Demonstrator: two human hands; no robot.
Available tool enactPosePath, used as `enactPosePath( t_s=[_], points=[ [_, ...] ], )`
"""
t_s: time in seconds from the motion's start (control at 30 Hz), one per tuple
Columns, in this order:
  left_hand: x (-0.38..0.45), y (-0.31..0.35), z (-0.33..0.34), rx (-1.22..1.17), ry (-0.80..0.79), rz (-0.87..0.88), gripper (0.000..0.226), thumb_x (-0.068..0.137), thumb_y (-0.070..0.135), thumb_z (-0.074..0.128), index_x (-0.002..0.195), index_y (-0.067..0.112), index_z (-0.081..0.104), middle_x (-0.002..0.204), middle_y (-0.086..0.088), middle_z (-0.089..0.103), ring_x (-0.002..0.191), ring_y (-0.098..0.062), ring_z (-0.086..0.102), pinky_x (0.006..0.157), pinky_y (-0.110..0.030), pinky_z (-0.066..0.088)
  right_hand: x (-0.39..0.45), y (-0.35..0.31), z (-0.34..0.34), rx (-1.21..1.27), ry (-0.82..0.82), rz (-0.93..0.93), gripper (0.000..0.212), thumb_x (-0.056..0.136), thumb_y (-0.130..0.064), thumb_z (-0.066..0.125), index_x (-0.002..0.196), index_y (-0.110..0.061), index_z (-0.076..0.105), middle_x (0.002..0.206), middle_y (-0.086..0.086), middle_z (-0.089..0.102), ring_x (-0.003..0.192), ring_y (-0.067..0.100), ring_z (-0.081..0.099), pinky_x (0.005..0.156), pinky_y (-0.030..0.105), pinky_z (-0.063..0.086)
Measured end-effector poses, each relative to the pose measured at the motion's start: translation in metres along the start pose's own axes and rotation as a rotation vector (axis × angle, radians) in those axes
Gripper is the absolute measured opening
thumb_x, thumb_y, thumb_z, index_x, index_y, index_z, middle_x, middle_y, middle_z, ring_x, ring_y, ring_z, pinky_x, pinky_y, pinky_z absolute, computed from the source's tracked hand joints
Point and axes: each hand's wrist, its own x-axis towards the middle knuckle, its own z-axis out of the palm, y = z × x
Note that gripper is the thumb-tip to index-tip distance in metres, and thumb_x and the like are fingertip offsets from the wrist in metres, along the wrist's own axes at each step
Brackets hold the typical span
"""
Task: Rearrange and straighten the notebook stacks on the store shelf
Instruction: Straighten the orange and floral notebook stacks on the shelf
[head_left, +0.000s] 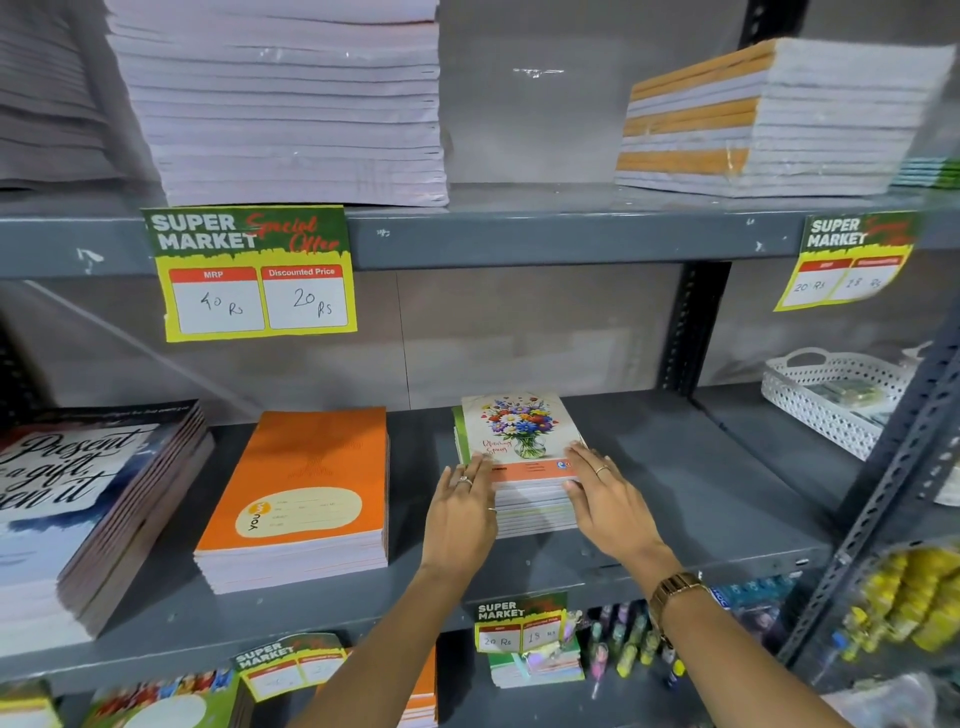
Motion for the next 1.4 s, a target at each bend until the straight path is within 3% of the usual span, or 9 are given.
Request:
enactPosePath(
  t_s=[0.13, 0.27, 0.4, 0.57, 0.73, 0.9, 1.2, 1.4],
  points=[
    [0.001, -0.006, 0.006, -0.139, 0.03, -0.077, 0.049, 0.098, 0.032, 0.034, 0.143, 0.016, 0.025, 0.151, -0.005, 0.034, 0.142, -0.019, 0.027, 0.119, -0.029, 0.003, 0.0, 0.004, 0.0, 0.103, 0.043, 0.082, 0.056, 0.098, -0.032, 0.039, 0.147, -0.009, 0.025, 0.155, 0.007, 0.029, 0.142, 0.023, 0.029, 0.11, 0.036, 0.035],
    [0.001, -0.008, 0.015, -0.2, -0.008, -0.125, 0.053, 0.096, 0.037, 0.035, 0.143, 0.017, 0.02, 0.149, -0.006, 0.039, 0.144, -0.022, 0.022, 0.12, -0.038, 0.0, -0.001, 0.005, 0.0, 0.165, 0.036, 0.184, 0.059, 0.095, -0.038, 0.045, 0.145, -0.011, 0.027, 0.134, 0.012, 0.053, 0.127, 0.028, 0.046, 0.095, 0.04, 0.047],
    [0.0, -0.009, 0.02, -0.27, -0.026, -0.136, 0.06, 0.095, 0.042, 0.035, 0.146, 0.02, 0.011, 0.154, -0.003, 0.027, 0.146, -0.022, 0.014, 0.118, -0.042, -0.005, -0.002, 0.004, 0.001, 0.255, 0.042, 0.195, 0.058, 0.095, -0.037, 0.047, 0.145, -0.015, 0.027, 0.121, 0.011, 0.06, 0.112, 0.025, 0.056, 0.084, 0.037, 0.051],
    [-0.001, -0.012, 0.02, -0.439, -0.022, -0.151, 0.063, 0.094, 0.033, 0.044, 0.146, 0.021, 0.011, 0.155, -0.004, 0.023, 0.145, -0.025, 0.016, 0.118, -0.043, -0.004, -0.003, 0.001, 0.001, 0.315, 0.043, 0.207, 0.062, 0.094, -0.033, 0.052, 0.146, -0.014, 0.024, 0.126, 0.011, 0.058, 0.113, 0.026, 0.057, 0.091, 0.037, 0.05],
    [0.004, -0.021, 0.027, -0.605, -0.031, -0.213, 0.07, 0.089, 0.027, 0.056, 0.144, 0.03, 0.013, 0.152, -0.003, 0.033, 0.141, -0.03, 0.029, 0.118, -0.056, 0.006, -0.004, -0.001, 0.0, 0.352, 0.043, 0.171, 0.062, 0.092, -0.028, 0.055, 0.145, -0.015, 0.027, 0.127, 0.01, 0.058, 0.115, 0.026, 0.056, 0.094, 0.036, 0.048],
    [0.004, -0.025, 0.032, -0.627, -0.022, -0.218, 0.071, 0.088, 0.027, 0.057, 0.143, 0.034, 0.013, 0.152, -0.002, 0.033, 0.141, -0.03, 0.028, 0.116, -0.06, 0.014, -0.003, 0.0, 0.0, 0.357, 0.057, 0.145, 0.06, 0.091, -0.028, 0.056, 0.144, -0.016, 0.029, 0.125, 0.008, 0.06, 0.113, 0.025, 0.057, 0.092, 0.035, 0.049],
    [0.001, -0.019, 0.03, -0.561, -0.003, -0.207, 0.068, 0.09, 0.023, 0.055, 0.145, 0.028, 0.015, 0.157, -0.002, 0.02, 0.145, -0.029, 0.017, 0.117, -0.052, 0.006, 0.0, 0.003, -0.002, 0.346, 0.055, 0.131, 0.057, 0.092, -0.028, 0.055, 0.143, -0.018, 0.03, 0.123, 0.009, 0.061, 0.111, 0.026, 0.059, 0.09, 0.038, 0.052],
    [-0.001, -0.017, 0.032, -0.58, 0.012, -0.218, 0.066, 0.09, 0.023, 0.055, 0.144, 0.032, 0.017, 0.155, -0.002, 0.026, 0.141, -0.031, 0.026, 0.11, -0.061, 0.03, 0.0, 0.003, -0.001, 0.338, 0.033, 0.131, 0.062, 0.093, -0.022, 0.053, 0.147, -0.011, 0.024, 0.129, 0.013, 0.058, 0.117, 0.029, 0.054, 0.095, 0.039, 0.048]
  ],
)
